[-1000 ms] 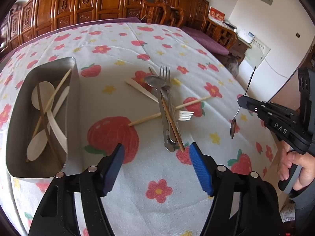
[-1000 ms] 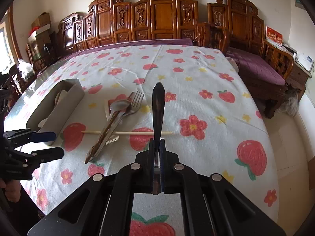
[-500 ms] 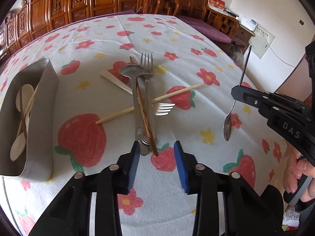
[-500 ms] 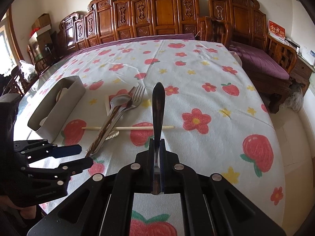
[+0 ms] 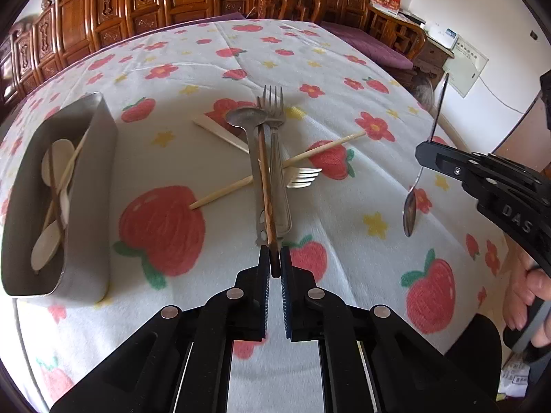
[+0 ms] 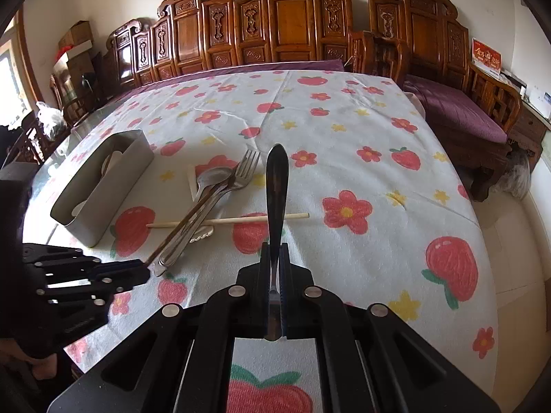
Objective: Organize utensils
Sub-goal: 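Grasp a wooden chopstick from the pile with the left gripper while the right gripper holds the spoon, then lower the chopstick into the tray and open the left gripper while the right gripper carries the spoon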
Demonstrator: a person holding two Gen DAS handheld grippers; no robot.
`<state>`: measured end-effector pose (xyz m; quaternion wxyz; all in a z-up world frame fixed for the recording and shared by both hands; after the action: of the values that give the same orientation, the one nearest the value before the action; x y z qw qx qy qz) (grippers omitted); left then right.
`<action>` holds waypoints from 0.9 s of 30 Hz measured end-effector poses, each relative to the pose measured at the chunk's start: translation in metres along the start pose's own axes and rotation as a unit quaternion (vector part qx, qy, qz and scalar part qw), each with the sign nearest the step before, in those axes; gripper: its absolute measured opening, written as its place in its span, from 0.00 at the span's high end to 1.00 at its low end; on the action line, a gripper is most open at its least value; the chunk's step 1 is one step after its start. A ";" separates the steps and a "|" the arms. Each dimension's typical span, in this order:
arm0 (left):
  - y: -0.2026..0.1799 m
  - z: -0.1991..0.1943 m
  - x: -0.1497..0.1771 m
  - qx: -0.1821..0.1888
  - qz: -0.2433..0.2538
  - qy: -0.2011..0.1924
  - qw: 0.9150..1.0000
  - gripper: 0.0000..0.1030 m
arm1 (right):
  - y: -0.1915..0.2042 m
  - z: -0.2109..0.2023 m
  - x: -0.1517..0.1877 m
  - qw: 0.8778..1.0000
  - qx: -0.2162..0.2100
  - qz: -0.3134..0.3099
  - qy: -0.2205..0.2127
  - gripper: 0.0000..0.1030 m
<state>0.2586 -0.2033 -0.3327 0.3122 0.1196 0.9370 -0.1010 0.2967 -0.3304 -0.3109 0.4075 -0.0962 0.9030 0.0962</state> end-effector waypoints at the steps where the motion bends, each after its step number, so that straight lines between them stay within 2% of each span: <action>1: 0.001 -0.006 0.000 0.001 0.003 -0.002 1.000 0.95 | 0.001 -0.001 -0.001 1.000 0.000 -0.001 -0.001 0.95; 7: 0.000 -0.041 -0.007 0.012 0.011 -0.023 1.000 0.96 | 0.007 -0.006 -0.006 1.000 -0.001 -0.010 -0.007 0.95; 14: 0.002 -0.072 -0.013 0.008 0.023 -0.049 0.999 0.96 | 0.016 -0.010 -0.010 1.000 -0.003 -0.018 -0.012 0.95; 27: 0.063 -0.110 -0.029 -0.030 -0.001 -0.087 0.996 0.96 | 0.043 -0.020 -0.022 0.999 -0.026 -0.029 -0.028 0.95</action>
<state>0.2372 -0.1184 -0.2361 0.3958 0.0997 0.9091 -0.0836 0.2859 -0.2920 -0.2774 0.4331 -0.1302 0.8851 0.1100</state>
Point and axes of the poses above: each gripper's, at about its wrist camera, not at the fingertips, and z roughly the way its jaws point, y to its left, x to its underside, the point moved 10 cm from there along z, roughly the way its jaws point, and after that the axes turned 9 degrees about -y, right-handed, at the moved point
